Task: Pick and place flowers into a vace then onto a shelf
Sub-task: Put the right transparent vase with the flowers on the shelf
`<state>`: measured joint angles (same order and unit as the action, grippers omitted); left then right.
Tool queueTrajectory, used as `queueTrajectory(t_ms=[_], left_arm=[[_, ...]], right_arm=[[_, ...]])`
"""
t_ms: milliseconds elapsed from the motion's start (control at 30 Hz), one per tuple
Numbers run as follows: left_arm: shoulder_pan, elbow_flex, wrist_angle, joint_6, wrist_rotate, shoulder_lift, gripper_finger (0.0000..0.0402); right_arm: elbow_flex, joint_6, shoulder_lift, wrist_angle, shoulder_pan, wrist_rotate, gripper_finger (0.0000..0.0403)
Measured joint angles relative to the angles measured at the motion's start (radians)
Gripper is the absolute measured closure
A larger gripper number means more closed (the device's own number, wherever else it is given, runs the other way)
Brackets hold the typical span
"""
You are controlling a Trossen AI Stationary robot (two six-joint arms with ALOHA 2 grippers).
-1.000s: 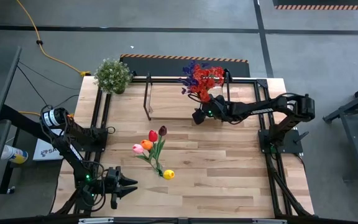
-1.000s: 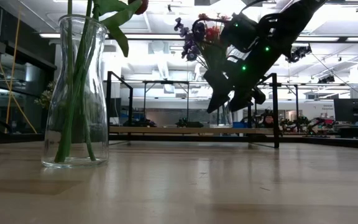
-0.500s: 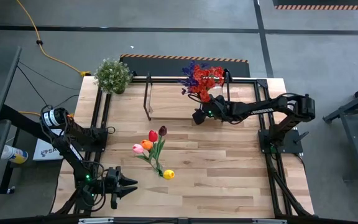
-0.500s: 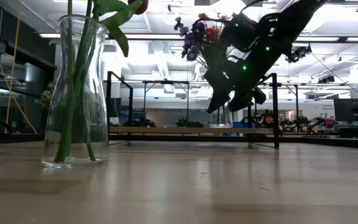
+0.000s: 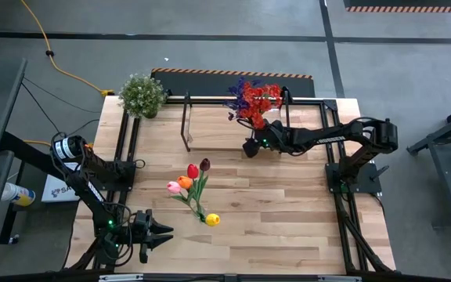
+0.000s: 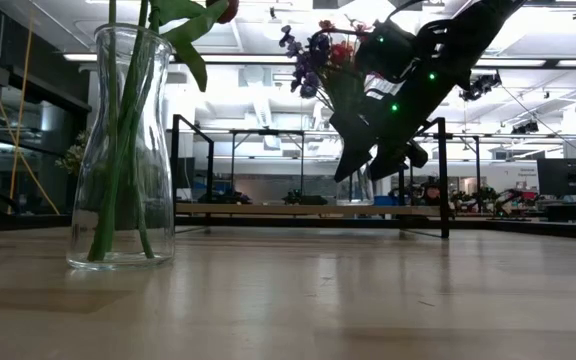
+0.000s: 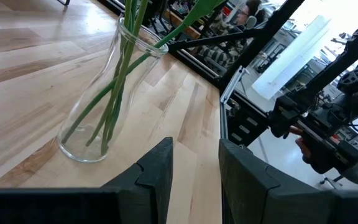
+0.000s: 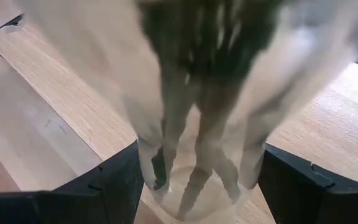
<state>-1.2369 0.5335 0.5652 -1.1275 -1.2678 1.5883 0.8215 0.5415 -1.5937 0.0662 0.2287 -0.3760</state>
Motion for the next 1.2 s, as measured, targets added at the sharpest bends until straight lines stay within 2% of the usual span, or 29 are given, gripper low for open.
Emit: queueTrajectory(t_ms=[267,733,1200], left_arm=[[0.000,0.000,0.000,0.000,0.000,0.000,0.0238],[0.000,0.000,0.000,0.000,0.000,0.000,0.0238],[0.000,0.000,-0.015,0.000,0.000,0.000,0.0238]], right_arm=[[0.000,0.000,0.000,0.001,0.000,0.006,0.0130],[-0.003,0.004,-0.003,-0.024,0.002,-0.080,0.0130],[-0.005,0.049,-0.004,-0.071,0.013,-0.058,0.0130]])
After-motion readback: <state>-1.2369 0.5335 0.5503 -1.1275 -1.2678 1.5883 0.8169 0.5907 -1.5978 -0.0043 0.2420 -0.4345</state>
